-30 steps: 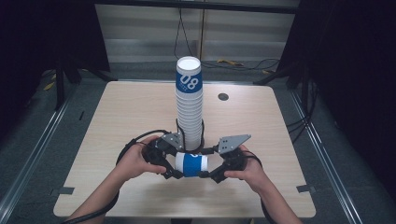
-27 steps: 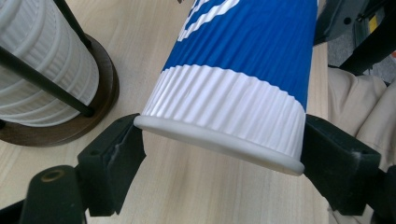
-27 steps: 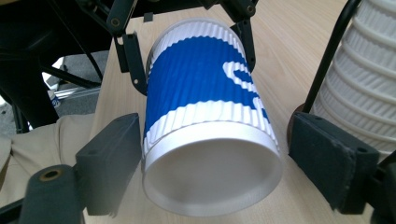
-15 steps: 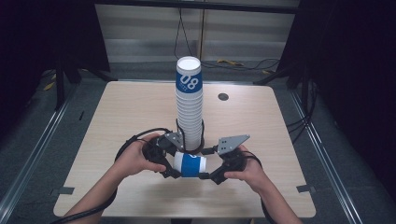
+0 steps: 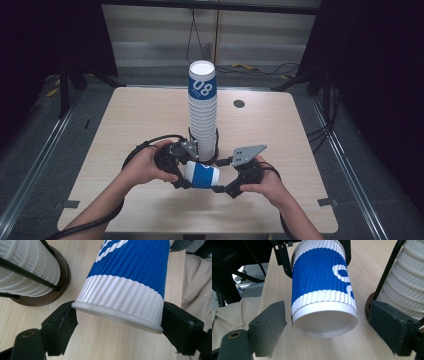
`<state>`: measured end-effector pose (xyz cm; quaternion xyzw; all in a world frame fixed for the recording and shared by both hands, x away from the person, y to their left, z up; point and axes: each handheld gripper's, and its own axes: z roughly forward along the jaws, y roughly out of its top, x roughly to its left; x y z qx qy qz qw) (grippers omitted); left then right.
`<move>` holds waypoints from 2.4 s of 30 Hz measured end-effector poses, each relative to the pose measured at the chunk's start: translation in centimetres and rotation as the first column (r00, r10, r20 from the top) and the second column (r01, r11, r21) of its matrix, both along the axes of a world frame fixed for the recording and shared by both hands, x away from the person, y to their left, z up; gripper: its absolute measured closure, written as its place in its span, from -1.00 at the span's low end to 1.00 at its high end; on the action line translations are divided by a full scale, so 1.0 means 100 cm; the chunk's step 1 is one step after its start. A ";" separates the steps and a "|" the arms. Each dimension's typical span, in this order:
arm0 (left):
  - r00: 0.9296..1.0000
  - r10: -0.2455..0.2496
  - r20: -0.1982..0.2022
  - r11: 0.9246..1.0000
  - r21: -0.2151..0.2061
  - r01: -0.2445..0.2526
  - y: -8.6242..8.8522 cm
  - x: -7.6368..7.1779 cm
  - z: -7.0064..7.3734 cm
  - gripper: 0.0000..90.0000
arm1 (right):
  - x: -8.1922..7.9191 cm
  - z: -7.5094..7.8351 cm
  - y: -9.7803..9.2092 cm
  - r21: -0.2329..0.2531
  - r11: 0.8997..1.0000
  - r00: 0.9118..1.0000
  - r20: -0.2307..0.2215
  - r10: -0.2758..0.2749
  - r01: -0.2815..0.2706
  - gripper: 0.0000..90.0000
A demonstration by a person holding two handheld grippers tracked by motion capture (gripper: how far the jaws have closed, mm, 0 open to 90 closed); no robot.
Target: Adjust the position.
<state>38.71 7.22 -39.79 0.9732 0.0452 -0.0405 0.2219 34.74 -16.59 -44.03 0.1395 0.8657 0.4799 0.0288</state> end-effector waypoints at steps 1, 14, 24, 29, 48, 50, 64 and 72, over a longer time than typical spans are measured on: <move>1.000 0.013 -0.008 1.000 0.009 -0.013 0.000 -0.001 0.000 -0.61 | 0.000 0.000 0.000 -0.002 1.000 1.000 0.001 -0.001 0.001 -0.70; 1.000 -0.004 -0.003 0.997 0.074 0.004 -0.005 -0.001 0.001 -0.61 | -0.001 0.001 0.000 -0.004 1.000 1.000 -0.001 0.003 -0.003 -0.70; 0.999 -0.028 0.043 0.991 0.134 0.022 -0.012 -0.002 0.006 -0.61 | -0.001 0.001 0.002 -0.010 1.000 1.000 -0.002 0.002 -0.002 -0.70; 0.998 -0.035 0.054 0.989 0.146 0.027 -0.016 -0.003 0.008 -0.61 | -0.001 0.000 0.004 -0.008 1.000 1.000 -0.005 -0.001 0.001 -0.70; 0.995 -0.065 0.082 0.983 0.176 0.050 -0.026 -0.006 0.007 -0.62 | -0.002 0.002 0.011 -0.073 0.997 1.000 -0.024 -0.014 0.013 -0.68; 0.994 -0.067 0.083 0.983 0.174 0.052 -0.026 -0.006 0.008 -0.62 | -0.002 0.004 0.011 -0.098 0.995 1.000 -0.019 -0.016 0.014 -0.68; 0.991 -0.085 0.104 0.983 0.174 0.066 -0.031 -0.005 0.009 -0.62 | 0.003 0.022 0.012 -0.172 0.985 0.997 -0.062 -0.035 0.024 -0.68; 0.990 -0.093 0.108 0.980 0.184 0.072 -0.031 -0.004 0.009 -0.62 | 0.008 0.027 0.019 -0.253 0.967 0.991 -0.130 -0.024 -0.009 -0.68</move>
